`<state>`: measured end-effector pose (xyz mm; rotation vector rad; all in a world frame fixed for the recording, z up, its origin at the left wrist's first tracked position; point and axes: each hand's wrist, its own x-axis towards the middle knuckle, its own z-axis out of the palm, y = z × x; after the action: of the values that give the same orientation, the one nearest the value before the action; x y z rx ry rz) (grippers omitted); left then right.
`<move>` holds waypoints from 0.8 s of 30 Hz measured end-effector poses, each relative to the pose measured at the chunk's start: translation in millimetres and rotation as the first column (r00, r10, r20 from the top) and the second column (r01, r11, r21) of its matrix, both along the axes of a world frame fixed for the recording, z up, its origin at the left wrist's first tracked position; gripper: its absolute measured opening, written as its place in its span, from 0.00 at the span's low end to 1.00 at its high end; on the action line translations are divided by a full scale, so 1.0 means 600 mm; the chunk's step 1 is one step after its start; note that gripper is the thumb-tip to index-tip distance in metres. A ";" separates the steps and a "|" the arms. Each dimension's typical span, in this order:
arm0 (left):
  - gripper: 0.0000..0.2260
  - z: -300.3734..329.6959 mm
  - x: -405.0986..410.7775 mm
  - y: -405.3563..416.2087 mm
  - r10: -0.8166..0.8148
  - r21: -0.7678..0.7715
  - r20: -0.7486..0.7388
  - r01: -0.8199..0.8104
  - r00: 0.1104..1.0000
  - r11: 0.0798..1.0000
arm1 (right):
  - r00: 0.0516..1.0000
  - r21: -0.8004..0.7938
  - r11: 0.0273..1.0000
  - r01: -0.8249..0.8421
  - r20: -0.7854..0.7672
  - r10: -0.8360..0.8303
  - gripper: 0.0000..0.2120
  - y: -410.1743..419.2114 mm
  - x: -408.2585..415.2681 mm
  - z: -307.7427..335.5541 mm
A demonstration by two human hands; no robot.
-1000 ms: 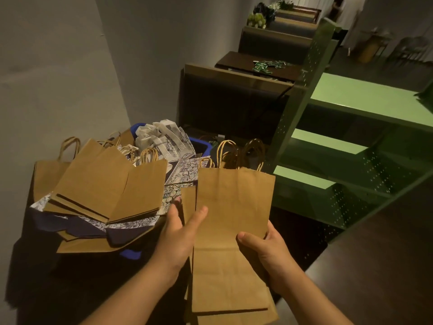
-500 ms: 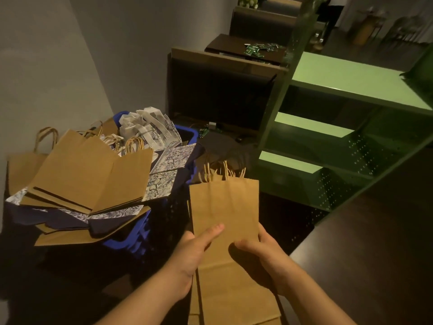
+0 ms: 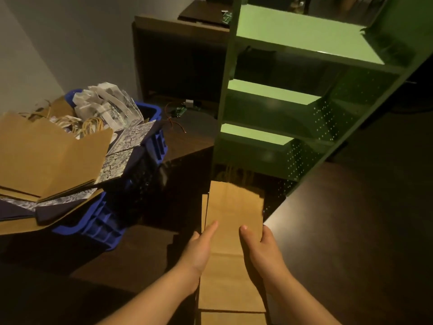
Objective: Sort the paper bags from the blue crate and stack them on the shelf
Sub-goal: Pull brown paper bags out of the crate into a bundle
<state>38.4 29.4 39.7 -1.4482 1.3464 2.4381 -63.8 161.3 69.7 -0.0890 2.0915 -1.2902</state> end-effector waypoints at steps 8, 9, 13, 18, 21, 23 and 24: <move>0.49 -0.072 -0.060 0.027 -0.143 -0.017 0.052 0.144 0.988 0.989 | 1.000 -0.054 0.998 -0.022 0.019 0.023 0.15 0.052 -0.031 -0.049; 0.47 -0.053 -0.070 0.031 -0.153 -0.052 0.068 0.157 0.986 0.986 | 0.999 -0.046 0.999 -0.009 0.034 0.010 0.16 0.056 -0.040 -0.058; 0.37 -0.051 -0.111 0.041 -0.196 -0.160 0.155 0.221 0.968 0.962 | 0.997 -0.017 1.000 0.009 0.080 -0.008 0.24 0.057 -0.078 -0.088; 0.19 -0.075 -0.152 0.042 -0.290 -0.246 0.318 0.374 0.903 0.894 | 0.990 0.049 0.998 0.038 0.134 -0.044 0.30 0.060 -0.109 -0.120; 0.11 -0.082 -0.173 0.052 -0.323 -0.328 0.420 0.474 0.848 0.817 | 0.992 0.094 0.994 0.052 0.114 -0.063 0.31 0.067 -0.123 -0.139; 0.10 -0.088 -0.178 0.056 -0.374 -0.361 0.504 0.583 0.779 0.728 | 0.992 0.115 0.991 0.067 0.100 -0.079 0.30 0.073 -0.130 -0.148; 0.10 -0.091 -0.179 0.057 -0.395 -0.362 0.541 0.629 0.743 0.688 | 0.991 0.127 0.989 0.076 0.099 -0.089 0.30 0.076 -0.132 -0.155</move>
<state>-68.7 63.6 -15.2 -1.2834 2.0403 1.3407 -143.2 206.7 -23.5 0.1182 2.0979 -1.1838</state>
